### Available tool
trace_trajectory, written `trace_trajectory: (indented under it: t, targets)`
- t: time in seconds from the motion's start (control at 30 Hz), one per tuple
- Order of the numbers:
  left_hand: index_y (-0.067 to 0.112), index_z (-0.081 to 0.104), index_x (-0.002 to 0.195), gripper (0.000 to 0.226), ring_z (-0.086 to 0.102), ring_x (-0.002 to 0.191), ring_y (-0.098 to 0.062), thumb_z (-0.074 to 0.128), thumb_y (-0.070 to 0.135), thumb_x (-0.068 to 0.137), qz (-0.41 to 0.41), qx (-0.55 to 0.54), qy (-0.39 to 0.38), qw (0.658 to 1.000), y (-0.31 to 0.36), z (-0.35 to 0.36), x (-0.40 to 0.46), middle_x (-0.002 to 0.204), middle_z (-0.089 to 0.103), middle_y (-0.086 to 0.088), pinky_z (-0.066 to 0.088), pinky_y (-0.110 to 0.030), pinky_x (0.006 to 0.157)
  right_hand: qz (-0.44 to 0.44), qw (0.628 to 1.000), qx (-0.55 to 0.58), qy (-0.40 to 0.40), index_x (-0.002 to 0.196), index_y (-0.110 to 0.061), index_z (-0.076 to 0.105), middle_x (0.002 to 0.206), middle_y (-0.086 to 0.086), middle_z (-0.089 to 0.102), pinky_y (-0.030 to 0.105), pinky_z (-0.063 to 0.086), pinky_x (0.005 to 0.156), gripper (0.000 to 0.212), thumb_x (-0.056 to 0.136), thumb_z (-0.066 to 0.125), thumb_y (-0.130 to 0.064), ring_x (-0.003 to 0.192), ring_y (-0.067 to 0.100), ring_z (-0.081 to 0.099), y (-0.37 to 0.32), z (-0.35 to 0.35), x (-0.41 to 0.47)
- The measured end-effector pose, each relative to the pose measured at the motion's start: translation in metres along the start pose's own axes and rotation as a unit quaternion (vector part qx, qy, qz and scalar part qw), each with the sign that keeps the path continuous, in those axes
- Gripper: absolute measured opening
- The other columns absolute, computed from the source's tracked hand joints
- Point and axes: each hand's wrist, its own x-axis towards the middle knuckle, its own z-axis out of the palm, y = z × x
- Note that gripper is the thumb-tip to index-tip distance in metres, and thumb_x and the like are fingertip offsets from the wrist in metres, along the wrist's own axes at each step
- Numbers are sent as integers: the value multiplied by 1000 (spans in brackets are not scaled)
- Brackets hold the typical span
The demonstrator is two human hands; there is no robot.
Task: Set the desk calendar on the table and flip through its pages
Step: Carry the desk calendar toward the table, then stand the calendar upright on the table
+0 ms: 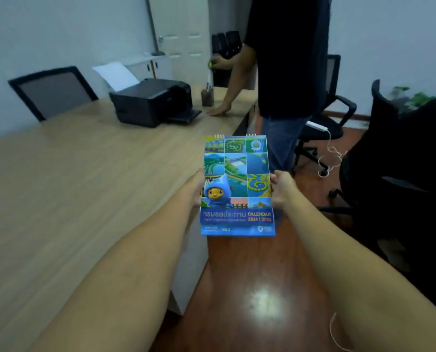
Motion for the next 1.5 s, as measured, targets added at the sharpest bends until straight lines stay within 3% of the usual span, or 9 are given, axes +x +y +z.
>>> trace_trajectory:
  t: [0.17, 0.3, 0.57, 0.7, 0.8, 0.93, 1.1, 1.27, 1.5]
  targets:
    - [18, 72, 90, 33, 68, 84, -27, 53, 45, 86, 62, -19, 80, 995, 48, -68, -43, 99, 72, -6, 51, -49, 97, -4, 996, -43, -79, 77, -11, 53, 87, 11, 60, 36, 48, 63, 42, 100, 26, -34, 75, 25, 58, -10, 85, -2]
    - [15, 71, 80, 34, 68, 67, -25, 53, 42, 89, 85, -47, 130, 987, 64, -137, -86, 81, 73, -7, 57, -39, 80, 27, 988, -66, -137, 78, -12, 48, 81, 9, 58, 37, 50, 70, 35, 100, 29, -30, 72, 23, 57, 17, 168, -11]
    - [16, 71, 97, 35, 69, 78, -29, 55, 45, 88, 86, -95, 253, 959, 49, -309, -171, 94, 73, -10, 60, -42, 75, 98, 950, -126, -267, 86, -10, 52, 92, 10, 60, 42, 47, 91, 36, 100, 30, -35, 78, 25, 59, 117, 334, -47]
    - [16, 69, 101, 38, 68, 81, -29, 54, 47, 88, 78, -134, 330, 931, 19, -379, -223, 98, 71, -9, 59, -41, 77, 137, 922, -167, -323, 84, -10, 52, 89, 10, 59, 38, 47, 70, 38, 100, 29, -36, 77, 25, 59, 178, 400, -77]
    - [11, 66, 118, 52, 70, 91, -31, 54, 50, 86, 65, -187, 387, 901, -13, -424, -259, 117, 70, -13, 60, -43, 77, 165, 897, -193, -363, 83, -10, 50, 84, 8, 56, 39, 46, 70, 35, 100, 31, -33, 74, 24, 57, 224, 439, -104]
    - [12, 63, 126, 54, 67, 104, -31, 53, 51, 89, 45, -225, 446, 865, -53, -455, -302, 128, 65, -11, 59, -43, 83, 184, 856, -263, -405, 77, -11, 55, 78, 5, 56, 37, 50, 64, 25, 94, 38, -21, 69, 23, 57, 278, 471, -136]
    - [10, 54, 105, 14, 62, 59, -18, 50, 19, 95, 14, -212, 522, 826, -90, -464, -337, 86, 58, -7, 49, -26, 49, 187, 795, -361, -449, 70, -14, 48, 71, 1, 44, 16, 43, 35, 27, 91, 33, -5, 57, 17, 46, 325, 491, -167]
    - [7, 44, 89, 10, 40, 68, -20, 46, -3, 88, 17, -142, 621, 771, -113, -470, -349, 78, 40, -8, 39, -35, 65, 139, 755, -401, -499, 74, -17, 49, 70, -1, 53, 21, 41, 47, 32, 87, 28, 3, 62, 16, 51, 353, 503, -173]
    - [16, 49, 99, 18, 53, 89, -22, 54, 4, 87, 60, -58, 680, 728, -118, -469, -336, 98, 60, -11, 43, -31, 73, 73, 754, -371, -537, 76, -23, 47, 79, 4, 61, 28, 43, 60, 37, 82, 39, 13, 66, 18, 55, 366, 513, -149]
